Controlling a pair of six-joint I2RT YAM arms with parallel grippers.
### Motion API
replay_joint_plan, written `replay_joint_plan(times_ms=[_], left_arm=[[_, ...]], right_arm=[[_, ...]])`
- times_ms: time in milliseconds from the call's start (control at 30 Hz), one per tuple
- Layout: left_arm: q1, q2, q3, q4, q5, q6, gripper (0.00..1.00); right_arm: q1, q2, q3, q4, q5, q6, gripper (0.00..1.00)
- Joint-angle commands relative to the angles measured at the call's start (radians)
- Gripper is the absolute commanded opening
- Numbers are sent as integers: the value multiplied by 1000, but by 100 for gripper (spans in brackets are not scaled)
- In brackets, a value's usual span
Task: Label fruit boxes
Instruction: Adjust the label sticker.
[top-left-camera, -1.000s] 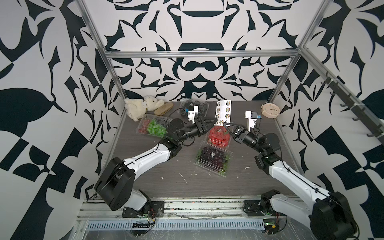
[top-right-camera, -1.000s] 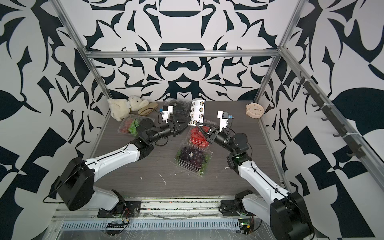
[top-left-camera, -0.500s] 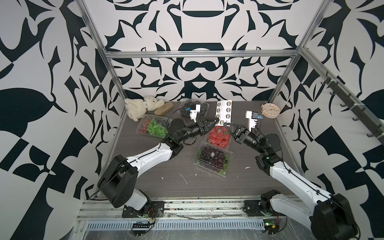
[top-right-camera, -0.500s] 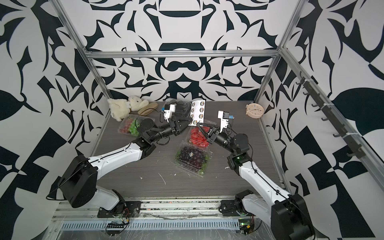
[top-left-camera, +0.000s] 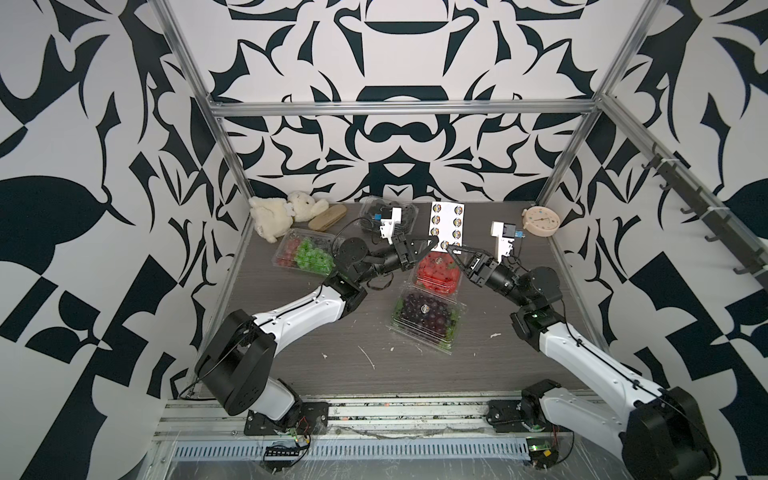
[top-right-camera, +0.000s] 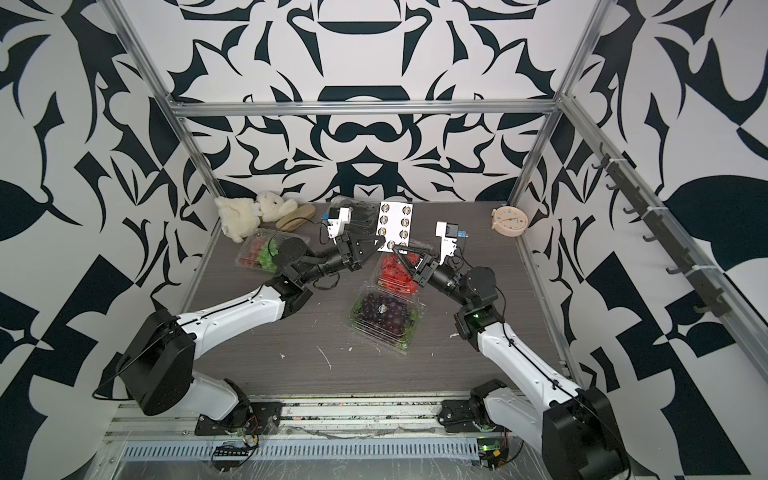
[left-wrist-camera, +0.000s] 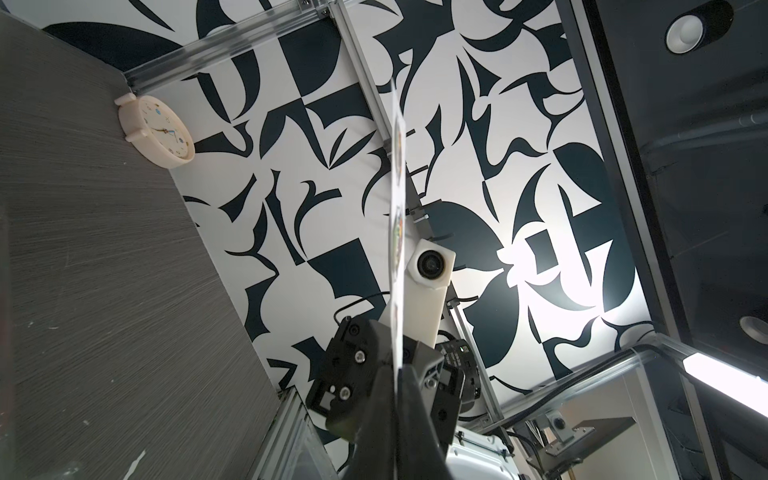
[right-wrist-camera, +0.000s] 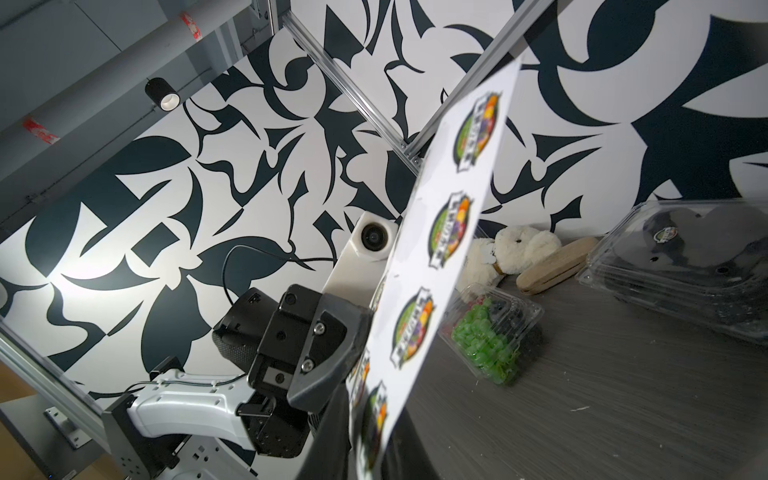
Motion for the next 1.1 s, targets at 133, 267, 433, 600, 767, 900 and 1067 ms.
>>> replay_joint_plan(times_ms=[133, 267, 433, 600, 767, 900, 1067], left_arm=[[-9, 13, 17, 42, 5, 14, 0], [-10, 12, 16, 42, 4, 17, 0], [-13, 17, 18, 43, 7, 16, 0], [-14, 22, 18, 45, 8, 15, 0], [-16, 25, 18, 47, 8, 17, 0], [-18, 28, 23, 45, 9, 16, 0], [-20, 33, 25, 48, 12, 16, 0]], right_arm=[[8, -24, 34, 27, 44, -1, 18], [8, -22, 34, 29, 49, 2, 15], [8, -19, 37, 29, 44, 8, 13], [8, -18, 38, 31, 41, 11, 13], [10, -10, 40, 33, 35, 15, 12], [9, -5, 40, 39, 32, 20, 10], [9, 1, 39, 54, 27, 33, 0]])
